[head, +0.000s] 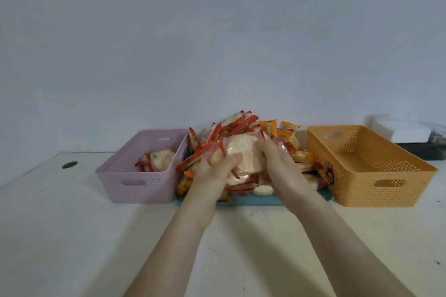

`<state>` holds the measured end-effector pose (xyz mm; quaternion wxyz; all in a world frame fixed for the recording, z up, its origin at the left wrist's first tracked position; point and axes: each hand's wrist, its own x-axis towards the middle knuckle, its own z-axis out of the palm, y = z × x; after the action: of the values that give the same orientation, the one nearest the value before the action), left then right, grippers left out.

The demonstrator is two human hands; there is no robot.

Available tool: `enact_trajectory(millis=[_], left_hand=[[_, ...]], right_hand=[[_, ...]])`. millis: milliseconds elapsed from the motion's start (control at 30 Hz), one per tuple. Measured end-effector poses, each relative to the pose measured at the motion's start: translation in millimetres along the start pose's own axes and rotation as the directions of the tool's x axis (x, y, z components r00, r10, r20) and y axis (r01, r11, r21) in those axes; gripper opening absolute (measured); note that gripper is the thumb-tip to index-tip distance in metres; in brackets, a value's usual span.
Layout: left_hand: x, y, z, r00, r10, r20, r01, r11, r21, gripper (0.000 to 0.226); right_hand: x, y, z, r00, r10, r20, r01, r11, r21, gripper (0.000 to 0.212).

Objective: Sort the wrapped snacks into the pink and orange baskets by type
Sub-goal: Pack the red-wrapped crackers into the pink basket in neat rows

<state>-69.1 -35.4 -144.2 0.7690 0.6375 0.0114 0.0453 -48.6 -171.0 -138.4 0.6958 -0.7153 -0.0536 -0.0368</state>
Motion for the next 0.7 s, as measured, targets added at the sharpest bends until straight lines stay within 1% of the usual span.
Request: enact_trajectory(millis=[67,133,167,200,233,267,300,333,367,400,433,467,500,533,600,633,667,700], left_hand=[[6,17,-22,0.989,0.073,-0.125,-0.078,0.996,-0.033,0.044],[11,37,-45,0.958,0.174,-0.228,-0.180,0.984,-0.007,0.058],[15,45,-52,0.933,0.237,-0.272,-0.234,0.971,0.047,0.059],[16,53,-60,0.890,0.318,-0.326,-0.291,0.948,0.132,0.057],[18,62,-70,0.828,0.416,-0.376,-0.331,0.904,0.270,0.058],[20,70,-76,0.761,0.516,-0.393,-0.351,0.837,0.419,0.063],[24,72,-87,0.706,0.601,-0.375,-0.349,0.756,0.554,0.069],[31,73,-99,0.676,0.659,-0.330,-0.315,0.663,0.679,0.075],[42,69,-111,0.705,0.656,-0.269,-0.214,0.558,0.801,0.079],[51,65,-120,0.783,0.582,-0.221,-0.101,0.469,0.877,0.081],[60,57,-127,0.869,0.449,-0.206,-0.002,0.421,0.907,0.081],[65,48,-128,0.925,0.329,-0.191,0.046,0.401,0.915,0.078],[66,40,-127,0.943,0.289,-0.163,0.044,0.378,0.925,0.072],[64,32,-121,0.935,0.338,-0.111,-0.015,0.349,0.937,0.063],[56,16,-101,0.862,0.506,0.026,-0.232,0.350,0.908,0.052],[49,9,-88,0.844,0.529,0.085,-0.322,0.375,0.869,0.049],[43,4,-78,0.835,0.528,0.155,-0.394,0.376,0.839,0.045],[40,-3,-65,0.838,0.492,0.237,-0.441,0.354,0.825,0.041]], right_hand=[[5,-15,21,0.999,0.000,0.049,-0.003,0.999,0.052,0.048],[11,-34,48,0.995,-0.074,0.063,0.070,0.995,0.068,0.044],[12,-44,60,0.991,-0.116,0.073,0.112,0.992,0.052,0.043],[14,-52,72,0.986,-0.138,0.098,0.136,0.990,0.033,0.048],[17,-60,84,0.980,-0.149,0.134,0.148,0.989,0.019,0.054],[20,-65,92,0.973,-0.149,0.174,0.154,0.988,-0.012,0.058],[21,-67,98,0.969,-0.149,0.199,0.162,0.986,-0.049,0.060],[23,-69,102,0.966,-0.160,0.204,0.182,0.978,-0.098,0.060],[23,-67,100,0.966,-0.163,0.198,0.193,0.971,-0.144,0.061],[22,-64,93,0.968,-0.165,0.189,0.203,0.958,-0.201,0.061],[19,-59,84,0.969,-0.171,0.176,0.215,0.937,-0.275,0.061],[18,-52,71,0.973,-0.163,0.162,0.212,0.911,-0.354,0.061],[17,-44,57,0.978,-0.150,0.147,0.198,0.887,-0.417,0.062],[17,-34,40,0.983,-0.134,0.129,0.180,0.856,-0.484,0.062],[21,-14,4,0.994,-0.090,0.058,0.106,0.752,-0.651,0.061],[22,-5,-12,0.998,-0.060,0.017,0.053,0.670,-0.740,0.063],[23,3,-24,1.000,-0.016,-0.016,-0.004,0.573,-0.819,0.067],[23,11,-36,0.998,0.042,-0.048,-0.062,0.476,-0.877,0.073]])
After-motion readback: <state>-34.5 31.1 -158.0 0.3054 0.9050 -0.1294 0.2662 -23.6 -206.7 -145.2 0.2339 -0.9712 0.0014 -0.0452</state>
